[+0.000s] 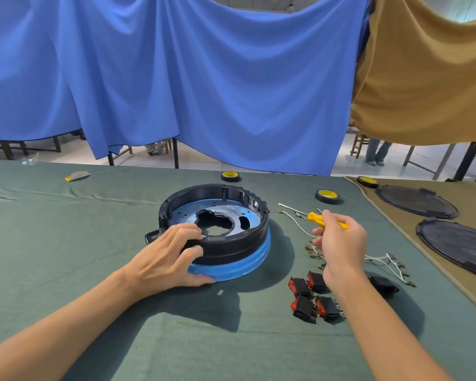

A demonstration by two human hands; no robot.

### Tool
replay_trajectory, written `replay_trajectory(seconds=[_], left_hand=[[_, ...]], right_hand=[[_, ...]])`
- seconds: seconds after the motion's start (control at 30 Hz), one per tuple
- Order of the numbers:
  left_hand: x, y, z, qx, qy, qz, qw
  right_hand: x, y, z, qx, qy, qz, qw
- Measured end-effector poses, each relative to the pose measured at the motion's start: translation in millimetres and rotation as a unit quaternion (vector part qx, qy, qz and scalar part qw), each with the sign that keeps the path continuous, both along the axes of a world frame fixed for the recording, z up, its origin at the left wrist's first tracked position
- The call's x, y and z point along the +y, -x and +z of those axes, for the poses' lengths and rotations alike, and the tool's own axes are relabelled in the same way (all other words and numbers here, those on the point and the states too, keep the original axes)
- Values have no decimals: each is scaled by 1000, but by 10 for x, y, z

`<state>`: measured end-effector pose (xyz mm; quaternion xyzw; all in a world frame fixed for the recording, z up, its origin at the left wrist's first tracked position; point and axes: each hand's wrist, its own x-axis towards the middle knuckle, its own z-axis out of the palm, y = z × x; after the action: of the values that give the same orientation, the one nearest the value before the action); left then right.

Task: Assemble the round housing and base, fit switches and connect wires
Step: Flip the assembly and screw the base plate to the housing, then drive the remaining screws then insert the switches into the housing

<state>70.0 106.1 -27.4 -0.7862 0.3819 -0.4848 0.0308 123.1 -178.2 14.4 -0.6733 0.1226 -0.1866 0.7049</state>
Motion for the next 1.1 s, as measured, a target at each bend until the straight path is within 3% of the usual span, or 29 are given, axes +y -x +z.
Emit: replay_trajectory(seconds=[0.2,0.3,0.43,0.53,0.67,0.8,0.93,1.1], left_hand=[[-39,18,8,-26,12,8,1000],[-150,45,68,-41,34,23,998],[-473,52,248,-50,71,132,987],[-864,15,363,25,89,228,969],[-1312,-134,420,162,104,351,916],[-1529,-343,334,208,94,425,876],[-1510,-366,186,103,53,434,893],[-1331,-400,53,-11,-1,396,918]], right_hand=[[-2,-10,-39,8,44,-3,999],[14,-17,-97,-1,183,-3,983],[75,31,-178,-50,376,-21,925],[138,74,-201,-94,470,-18,878],[163,81,-226,-48,585,9,810],[164,94,-241,-37,627,49,777],[184,53,-243,-37,655,54,753],[208,35,-303,-41,653,58,754]])
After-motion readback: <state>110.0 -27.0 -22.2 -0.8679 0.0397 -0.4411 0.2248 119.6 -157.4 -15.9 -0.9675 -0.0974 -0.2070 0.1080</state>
